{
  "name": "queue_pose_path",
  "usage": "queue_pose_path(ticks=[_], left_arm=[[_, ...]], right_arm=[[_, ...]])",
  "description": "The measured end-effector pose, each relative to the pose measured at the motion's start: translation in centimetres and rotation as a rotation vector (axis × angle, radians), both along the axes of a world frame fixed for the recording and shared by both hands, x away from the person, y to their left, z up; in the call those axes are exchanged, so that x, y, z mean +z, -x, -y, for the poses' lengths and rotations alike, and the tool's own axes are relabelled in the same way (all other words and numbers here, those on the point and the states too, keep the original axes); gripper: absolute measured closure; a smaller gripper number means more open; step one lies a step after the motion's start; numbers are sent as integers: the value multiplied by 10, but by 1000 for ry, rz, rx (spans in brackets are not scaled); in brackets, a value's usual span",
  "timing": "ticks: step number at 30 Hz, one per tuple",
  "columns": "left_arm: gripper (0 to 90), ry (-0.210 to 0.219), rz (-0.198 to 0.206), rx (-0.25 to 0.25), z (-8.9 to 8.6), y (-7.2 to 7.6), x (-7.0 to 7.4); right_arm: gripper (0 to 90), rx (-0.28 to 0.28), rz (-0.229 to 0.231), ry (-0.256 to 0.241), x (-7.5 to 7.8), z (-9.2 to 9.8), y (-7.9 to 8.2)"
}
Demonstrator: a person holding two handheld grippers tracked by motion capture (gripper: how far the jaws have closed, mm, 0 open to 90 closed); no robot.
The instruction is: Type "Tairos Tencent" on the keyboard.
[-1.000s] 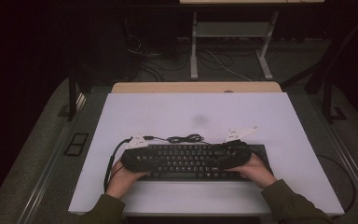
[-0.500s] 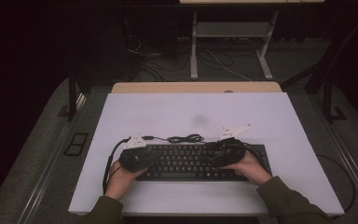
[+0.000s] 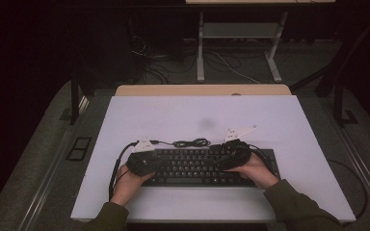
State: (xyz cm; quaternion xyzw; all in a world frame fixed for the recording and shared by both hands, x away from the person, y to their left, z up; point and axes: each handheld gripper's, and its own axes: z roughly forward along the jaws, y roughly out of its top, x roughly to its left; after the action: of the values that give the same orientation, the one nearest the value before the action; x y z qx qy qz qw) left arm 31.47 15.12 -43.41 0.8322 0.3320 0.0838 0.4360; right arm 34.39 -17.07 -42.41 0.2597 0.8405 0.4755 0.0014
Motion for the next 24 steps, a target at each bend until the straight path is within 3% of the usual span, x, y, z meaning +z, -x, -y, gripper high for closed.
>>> queue_pose_path(ticks=[11, 12, 21, 24], left_arm=[[892, -19, -12, -1, 5, -1, -4], [892, -37, -13, -3, 6, -2, -5], [892, -36, -11, -2, 6, -1, -4], [892, -14, -11, 2, 5, 0, -3]], right_arm=[[304, 9, 6, 0, 3, -9, -7], [304, 10, 7, -2, 3, -10, -7], [304, 14, 18, -10, 3, -15, -5], [304, 7, 13, -15, 3, -14, -4]])
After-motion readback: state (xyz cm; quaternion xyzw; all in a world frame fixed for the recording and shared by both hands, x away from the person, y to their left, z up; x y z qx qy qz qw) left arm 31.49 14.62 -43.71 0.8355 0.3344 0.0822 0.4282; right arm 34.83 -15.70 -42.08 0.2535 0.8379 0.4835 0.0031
